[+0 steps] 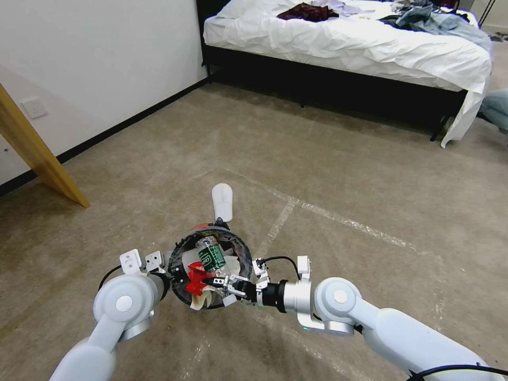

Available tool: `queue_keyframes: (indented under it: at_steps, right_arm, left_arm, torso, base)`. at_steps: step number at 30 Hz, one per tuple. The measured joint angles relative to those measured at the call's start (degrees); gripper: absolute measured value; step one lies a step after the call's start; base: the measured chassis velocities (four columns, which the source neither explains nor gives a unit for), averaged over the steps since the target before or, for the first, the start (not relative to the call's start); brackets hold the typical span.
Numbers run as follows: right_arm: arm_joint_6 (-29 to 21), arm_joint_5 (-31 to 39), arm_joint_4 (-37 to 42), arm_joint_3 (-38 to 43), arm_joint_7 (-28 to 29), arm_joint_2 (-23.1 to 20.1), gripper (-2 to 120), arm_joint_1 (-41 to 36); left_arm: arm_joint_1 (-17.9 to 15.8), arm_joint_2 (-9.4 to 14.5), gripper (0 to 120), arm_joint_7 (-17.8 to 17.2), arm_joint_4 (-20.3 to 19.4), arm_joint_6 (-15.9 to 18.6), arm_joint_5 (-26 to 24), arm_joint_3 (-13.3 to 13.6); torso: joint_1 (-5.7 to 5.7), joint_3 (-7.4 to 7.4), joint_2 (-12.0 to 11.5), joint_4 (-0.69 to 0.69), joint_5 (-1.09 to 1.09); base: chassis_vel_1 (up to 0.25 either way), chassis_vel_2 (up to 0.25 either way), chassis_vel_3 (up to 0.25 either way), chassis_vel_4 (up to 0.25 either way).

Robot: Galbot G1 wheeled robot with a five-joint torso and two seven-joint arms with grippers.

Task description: Pick up the trash bin and place the garbage on the floor into it.

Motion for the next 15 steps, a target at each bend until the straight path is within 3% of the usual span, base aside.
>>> queue_keyframes:
  at_steps: [15]
  right_arm:
    - [0.1, -0.5, -0.5, -0.8, -0.3, 0.5, 100, 0.5]
  left_arm:
    - [-0.3, -0.4, 0, 0.1, 0.4, 0.0, -0.6, -0.1]
  torso:
    - [0.00, 0.00, 0.0, 0.00, 0.00]
  base:
    - [0.000, 0.000, 0.000, 0.000]
